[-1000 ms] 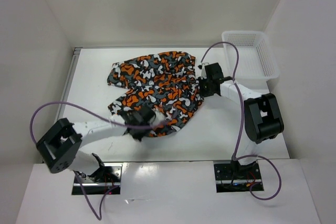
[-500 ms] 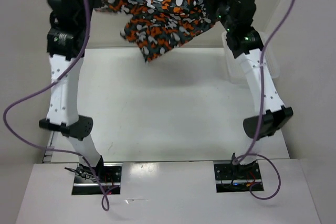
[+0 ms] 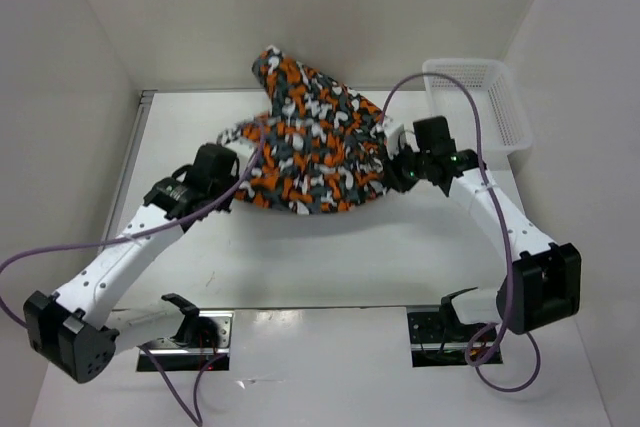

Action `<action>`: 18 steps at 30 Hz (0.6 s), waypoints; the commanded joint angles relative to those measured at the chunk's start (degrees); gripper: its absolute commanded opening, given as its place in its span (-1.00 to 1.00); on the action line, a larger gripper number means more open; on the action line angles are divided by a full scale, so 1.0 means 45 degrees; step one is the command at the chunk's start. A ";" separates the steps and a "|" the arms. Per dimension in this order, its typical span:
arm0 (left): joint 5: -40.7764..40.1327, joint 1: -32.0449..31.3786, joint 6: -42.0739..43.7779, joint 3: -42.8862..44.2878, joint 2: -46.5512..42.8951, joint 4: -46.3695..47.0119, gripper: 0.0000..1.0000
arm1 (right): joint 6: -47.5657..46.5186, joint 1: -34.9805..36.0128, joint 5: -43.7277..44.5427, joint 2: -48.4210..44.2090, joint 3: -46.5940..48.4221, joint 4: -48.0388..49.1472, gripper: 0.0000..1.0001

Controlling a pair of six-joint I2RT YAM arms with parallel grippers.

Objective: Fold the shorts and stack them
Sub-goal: Flatten the shorts out

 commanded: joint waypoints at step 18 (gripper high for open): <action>0.4414 0.0010 0.0032 -0.2626 -0.4113 -0.6694 -0.60 | -0.7985 -0.0023 -0.0173 -0.2421 -0.2884 -0.7520 -0.61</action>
